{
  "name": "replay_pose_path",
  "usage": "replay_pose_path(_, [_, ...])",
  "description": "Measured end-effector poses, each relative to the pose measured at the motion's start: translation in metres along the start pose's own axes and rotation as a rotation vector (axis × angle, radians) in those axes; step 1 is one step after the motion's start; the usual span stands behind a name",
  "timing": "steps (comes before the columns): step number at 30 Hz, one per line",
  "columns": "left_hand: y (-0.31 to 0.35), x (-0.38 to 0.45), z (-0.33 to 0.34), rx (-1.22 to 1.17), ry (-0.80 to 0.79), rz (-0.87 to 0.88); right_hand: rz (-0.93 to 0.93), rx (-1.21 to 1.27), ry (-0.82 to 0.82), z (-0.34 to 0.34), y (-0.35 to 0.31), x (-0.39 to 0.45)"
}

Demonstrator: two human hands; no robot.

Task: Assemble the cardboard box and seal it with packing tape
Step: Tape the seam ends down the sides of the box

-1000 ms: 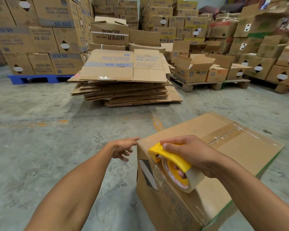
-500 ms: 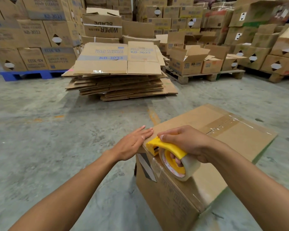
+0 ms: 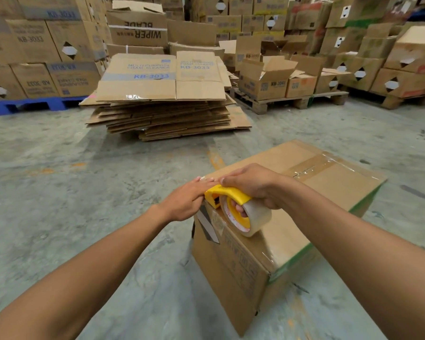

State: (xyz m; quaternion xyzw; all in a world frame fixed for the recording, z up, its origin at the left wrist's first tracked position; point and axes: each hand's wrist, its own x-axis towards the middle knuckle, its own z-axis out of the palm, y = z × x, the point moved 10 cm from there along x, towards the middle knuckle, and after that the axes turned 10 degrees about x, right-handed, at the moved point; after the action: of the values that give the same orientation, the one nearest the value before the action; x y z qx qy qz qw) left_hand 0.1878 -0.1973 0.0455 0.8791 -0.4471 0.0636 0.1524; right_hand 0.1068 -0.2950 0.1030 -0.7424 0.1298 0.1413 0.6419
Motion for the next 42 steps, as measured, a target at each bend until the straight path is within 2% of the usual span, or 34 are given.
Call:
replay_pose_path(6, [0.009,0.009,0.016,0.013,0.023,-0.046,0.006,-0.061,0.001,-0.007,0.01,-0.015])
replay_pose_path(8, [0.007,0.004,0.042,0.05,-0.08,-0.052,-0.005,-0.097,0.005,-0.015,0.023,-0.023])
replay_pose_path(11, [-0.013,-0.029,0.099,0.22,-0.323,-0.109,-0.073,-0.286,0.028,-0.031,0.058,-0.044])
replay_pose_path(12, [-0.02,-0.042,0.112,0.235,-0.339,-0.155,-0.064,-0.291,0.015,-0.035,0.075,-0.052])
replay_pose_path(14, [-0.021,-0.058,0.122,0.171,-0.256,-0.254,-0.032,-0.238,-0.002,-0.046,0.106,-0.063])
replay_pose_path(15, [-0.014,-0.058,0.124,0.14,-0.205,-0.251,-0.019,-0.212,0.018,-0.055,0.12,-0.065])
replay_pose_path(19, [0.039,-0.037,0.116,0.113,-0.044,-0.109,0.025,-0.211,0.02,-0.082,0.157,-0.075])
replay_pose_path(24, [0.103,-0.014,0.133,0.162,-0.15,0.089,-0.008,-0.326,0.017,-0.104,0.168,-0.072])
replay_pose_path(29, [0.13,-0.016,0.152,0.251,-0.297,0.169,-0.021,-0.306,-0.053,-0.102,0.17,-0.066])
replay_pose_path(33, [0.137,-0.029,0.168,0.291,-0.364,0.181,0.065,-0.089,-0.156,-0.1,0.178,-0.067])
replay_pose_path(38, [0.127,-0.036,0.176,0.278,-0.306,0.164,0.062,-0.104,-0.187,-0.104,0.182,-0.069])
replay_pose_path(42, [0.124,-0.034,0.181,0.297,-0.271,0.188,0.115,-0.146,-0.259,-0.154,0.208,-0.102])
